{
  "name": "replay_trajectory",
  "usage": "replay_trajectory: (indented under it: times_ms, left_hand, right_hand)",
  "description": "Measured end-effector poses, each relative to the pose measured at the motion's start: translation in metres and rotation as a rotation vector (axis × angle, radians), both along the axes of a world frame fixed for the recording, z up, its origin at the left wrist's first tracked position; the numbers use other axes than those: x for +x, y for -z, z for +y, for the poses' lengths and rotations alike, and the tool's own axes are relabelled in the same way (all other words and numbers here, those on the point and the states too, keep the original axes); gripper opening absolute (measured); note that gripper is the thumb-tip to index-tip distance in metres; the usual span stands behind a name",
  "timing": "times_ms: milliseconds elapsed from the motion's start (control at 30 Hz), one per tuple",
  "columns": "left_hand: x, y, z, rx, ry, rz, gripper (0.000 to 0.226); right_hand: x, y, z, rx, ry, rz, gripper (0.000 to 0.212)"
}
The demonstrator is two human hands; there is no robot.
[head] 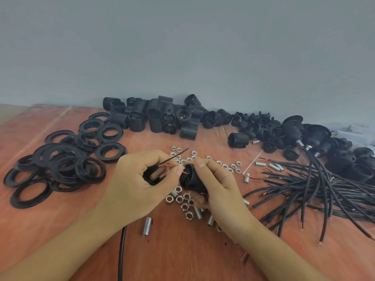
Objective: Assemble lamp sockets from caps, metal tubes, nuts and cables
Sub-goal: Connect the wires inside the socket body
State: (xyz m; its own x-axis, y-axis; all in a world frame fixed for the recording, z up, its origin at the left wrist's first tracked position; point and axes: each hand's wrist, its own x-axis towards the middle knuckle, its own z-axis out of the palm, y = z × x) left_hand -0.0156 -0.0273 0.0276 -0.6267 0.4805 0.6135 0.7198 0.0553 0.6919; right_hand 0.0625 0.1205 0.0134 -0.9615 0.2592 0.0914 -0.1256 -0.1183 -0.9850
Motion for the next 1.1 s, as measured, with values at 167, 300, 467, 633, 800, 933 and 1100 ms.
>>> replay_trajectory:
  times_ms: [167, 300, 467, 633, 800, 933, 1100]
  left_hand:
    - [-0.0043, -0.0027, -0.0027, -0.057, 0.043, 0.075, 0.012]
    - [-0.0056, -0.0071, -0.0046, -0.085, 0.108, 0.171, 0.017]
    - [-0.0068, -0.0052, -0.0044, -0.063, 0.073, 0.166, 0.006]
    - [-0.0063, -0.004, -0.003, -0.032, 0.034, 0.145, 0.009]
    - [-0.0059, -0.0024, -0.0017, -0.033, 0.035, 0.146, 0.018]
    - [-0.0052, -0.0022, -0.0018, -0.031, 0.044, 0.138, 0.015]
    - [-0.005, -0.0015, -0.0011, -0.034, 0.023, 0.147, 0.013]
  right_hand:
    - [0.0005, -0.0019, -0.0006, 0.029, 0.039, 0.05, 0.044]
    - [-0.0006, -0.0015, 0.0, 0.068, 0.11, 0.091, 0.042]
    - [-0.0005, -0.0028, -0.0015, 0.078, 0.115, 0.113, 0.044]
    - [0.0007, -0.0044, -0.0017, 0.021, 0.096, 0.063, 0.048]
    - [0.001, -0.0038, -0.0005, 0.013, 0.084, 0.039, 0.047]
    - [0.0006, -0.0038, -0.0015, 0.017, 0.077, 0.04, 0.051]
    - [0.0016, -0.0034, -0.0013, 0.023, 0.057, 0.029, 0.051]
